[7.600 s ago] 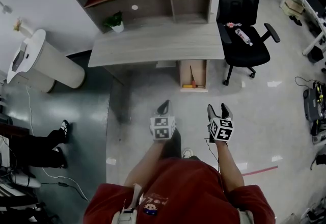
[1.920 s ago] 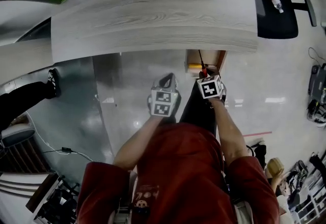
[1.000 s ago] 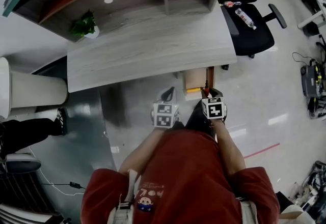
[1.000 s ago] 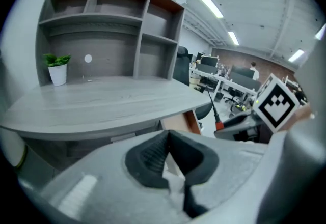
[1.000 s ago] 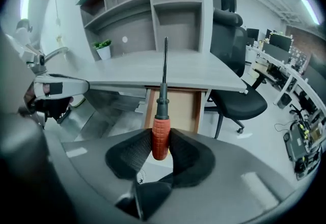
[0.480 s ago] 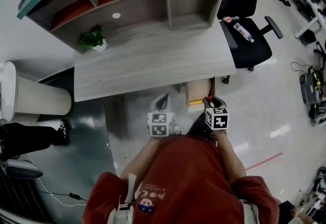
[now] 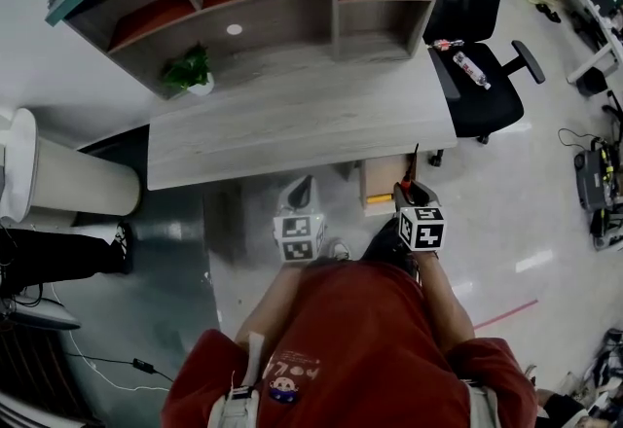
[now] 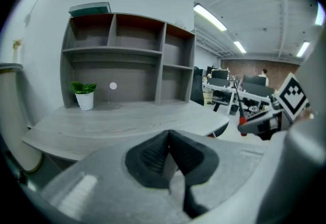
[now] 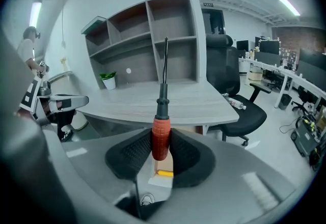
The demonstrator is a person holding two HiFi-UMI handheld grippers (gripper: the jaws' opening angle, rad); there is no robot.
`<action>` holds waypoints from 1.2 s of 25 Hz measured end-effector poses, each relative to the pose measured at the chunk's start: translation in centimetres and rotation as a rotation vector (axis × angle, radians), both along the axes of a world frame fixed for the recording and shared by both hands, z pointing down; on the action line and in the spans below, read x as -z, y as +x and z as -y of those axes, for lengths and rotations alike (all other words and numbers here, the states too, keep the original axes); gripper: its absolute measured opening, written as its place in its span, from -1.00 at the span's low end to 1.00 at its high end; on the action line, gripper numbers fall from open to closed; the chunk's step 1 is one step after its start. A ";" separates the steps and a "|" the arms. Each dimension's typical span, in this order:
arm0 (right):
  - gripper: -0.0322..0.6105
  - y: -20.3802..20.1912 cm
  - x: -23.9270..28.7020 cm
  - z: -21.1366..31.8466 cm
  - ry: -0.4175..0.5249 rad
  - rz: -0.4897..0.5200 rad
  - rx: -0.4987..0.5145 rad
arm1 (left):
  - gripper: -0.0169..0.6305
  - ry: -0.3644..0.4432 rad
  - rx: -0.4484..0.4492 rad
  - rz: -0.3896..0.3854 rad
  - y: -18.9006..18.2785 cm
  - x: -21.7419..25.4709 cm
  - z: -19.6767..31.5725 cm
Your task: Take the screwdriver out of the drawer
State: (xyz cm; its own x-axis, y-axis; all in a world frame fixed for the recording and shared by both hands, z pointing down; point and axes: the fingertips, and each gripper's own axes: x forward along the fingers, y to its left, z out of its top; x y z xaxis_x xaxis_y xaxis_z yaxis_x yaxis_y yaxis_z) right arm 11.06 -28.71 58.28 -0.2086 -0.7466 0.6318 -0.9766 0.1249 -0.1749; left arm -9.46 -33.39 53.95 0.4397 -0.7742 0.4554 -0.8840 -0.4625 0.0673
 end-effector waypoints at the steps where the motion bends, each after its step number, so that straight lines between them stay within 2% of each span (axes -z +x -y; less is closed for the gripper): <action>1: -0.57 0.0 0.0 0.0 0.000 -0.002 0.001 | -0.95 0.002 0.002 -0.001 0.0 0.0 0.0; 20: -0.57 -0.1 0.2 0.7 0.010 -0.028 0.034 | -0.95 0.018 -0.016 0.002 1.1 0.7 -0.4; 30: -0.57 -0.8 -0.2 0.7 0.003 -0.008 0.047 | -0.95 0.009 -0.019 0.001 1.2 0.4 -0.8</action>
State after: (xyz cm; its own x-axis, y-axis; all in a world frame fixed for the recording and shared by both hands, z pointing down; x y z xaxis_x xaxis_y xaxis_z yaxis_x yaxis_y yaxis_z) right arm 10.27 -29.45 58.45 -0.2381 -0.7377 0.6318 -0.9711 0.1709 -0.1663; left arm -8.31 -32.56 53.54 0.4534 -0.7701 0.4487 -0.8754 -0.4795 0.0616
